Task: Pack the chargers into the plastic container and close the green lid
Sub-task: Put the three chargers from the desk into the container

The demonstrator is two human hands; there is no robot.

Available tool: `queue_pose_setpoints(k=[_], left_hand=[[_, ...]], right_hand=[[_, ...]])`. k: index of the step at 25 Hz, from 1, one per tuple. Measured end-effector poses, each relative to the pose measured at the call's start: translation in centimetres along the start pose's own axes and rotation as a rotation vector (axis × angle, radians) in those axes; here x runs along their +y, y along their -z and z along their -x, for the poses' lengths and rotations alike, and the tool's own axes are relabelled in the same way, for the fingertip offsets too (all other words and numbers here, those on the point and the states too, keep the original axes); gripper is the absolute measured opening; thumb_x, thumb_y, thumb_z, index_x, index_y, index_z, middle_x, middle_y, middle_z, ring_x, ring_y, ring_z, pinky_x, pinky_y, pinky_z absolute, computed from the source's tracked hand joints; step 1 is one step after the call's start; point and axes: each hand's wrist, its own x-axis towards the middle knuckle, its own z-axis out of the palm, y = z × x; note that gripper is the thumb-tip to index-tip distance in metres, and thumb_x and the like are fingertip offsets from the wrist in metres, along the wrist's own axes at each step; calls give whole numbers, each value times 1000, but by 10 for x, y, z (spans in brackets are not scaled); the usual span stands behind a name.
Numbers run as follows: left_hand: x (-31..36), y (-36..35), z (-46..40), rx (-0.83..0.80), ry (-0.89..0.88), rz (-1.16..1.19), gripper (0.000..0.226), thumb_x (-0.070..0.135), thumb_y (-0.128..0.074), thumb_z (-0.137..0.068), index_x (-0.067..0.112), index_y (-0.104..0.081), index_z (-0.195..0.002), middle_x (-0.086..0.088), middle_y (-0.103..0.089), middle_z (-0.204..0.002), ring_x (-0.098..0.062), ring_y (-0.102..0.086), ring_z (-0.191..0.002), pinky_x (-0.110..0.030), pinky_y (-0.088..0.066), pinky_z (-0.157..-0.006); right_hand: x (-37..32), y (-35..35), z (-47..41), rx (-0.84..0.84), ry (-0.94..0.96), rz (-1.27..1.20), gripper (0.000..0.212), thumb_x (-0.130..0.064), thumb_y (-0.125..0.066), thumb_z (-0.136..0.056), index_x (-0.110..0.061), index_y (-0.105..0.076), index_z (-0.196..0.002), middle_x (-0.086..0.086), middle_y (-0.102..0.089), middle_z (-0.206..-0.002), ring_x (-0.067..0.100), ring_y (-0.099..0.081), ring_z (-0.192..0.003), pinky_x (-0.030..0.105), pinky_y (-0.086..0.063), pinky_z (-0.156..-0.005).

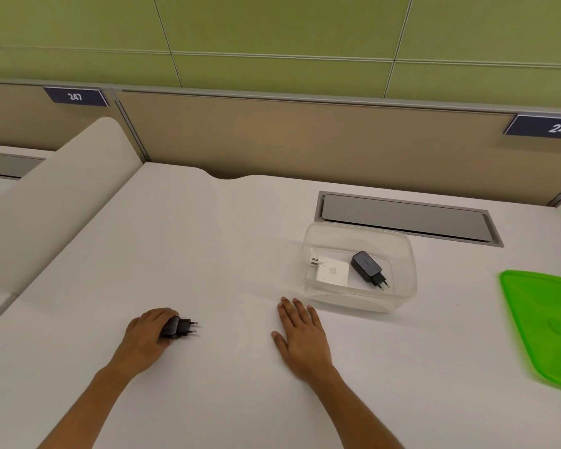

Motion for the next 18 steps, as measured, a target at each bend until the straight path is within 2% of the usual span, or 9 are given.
queue_pose_setpoints(k=[3,7,10,11,15,18], left_hand=[[13,6,-6,35,-2,48,42,10,-73,-76,19,-59,-114,5,-63,-114,-22,-59,-102,-34,-45,-88],[57,20,-24,110,-74,134,40,10,-73,-78,20,-58,-113,8,-62,-112,-19,-58,-98,-30,-46,-82],[110,36,-44,163,-137,260,38,12,-74,-77,27,-56,-107,16,-59,-106,-13,-57,-93,-25,-42,-77],[130,41,-51,171,-163,306,39,12,-74,-76,30,-55,-105,18,-59,-104,-11,-57,-93,-24,-42,-77],[216,47,-77,138,-336,371,41,17,-74,-76,27,-55,-111,15,-59,-109,-10,-56,-96,-24,-44,-86],[278,39,-94,60,-484,294,45,21,-73,-78,23,-53,-118,6,-59,-116,-14,-54,-101,-27,-45,-89]], right_hand=[[1,1,0,-15,-1,4,63,-50,-20,-96,-19,-23,-150,-4,-21,-159,19,-15,-147,41,1,-118],[1,2,-1,-29,-4,-4,63,-51,-20,-96,-19,-23,-150,-4,-20,-159,19,-14,-147,42,3,-117],[-1,6,1,-35,-17,17,60,-51,-30,-95,-19,-38,-145,-3,-36,-153,20,-31,-142,47,-16,-116],[-1,6,1,-26,-18,27,59,-50,-32,-95,-19,-40,-143,-3,-39,-151,20,-35,-140,49,-20,-114],[0,6,1,-5,-3,7,60,-49,-27,-97,-18,-33,-147,-1,-31,-155,21,-27,-143,50,-9,-116],[-1,10,2,-25,-18,16,57,-48,-32,-95,-18,-42,-142,-2,-40,-151,21,-36,-139,50,-21,-114]])
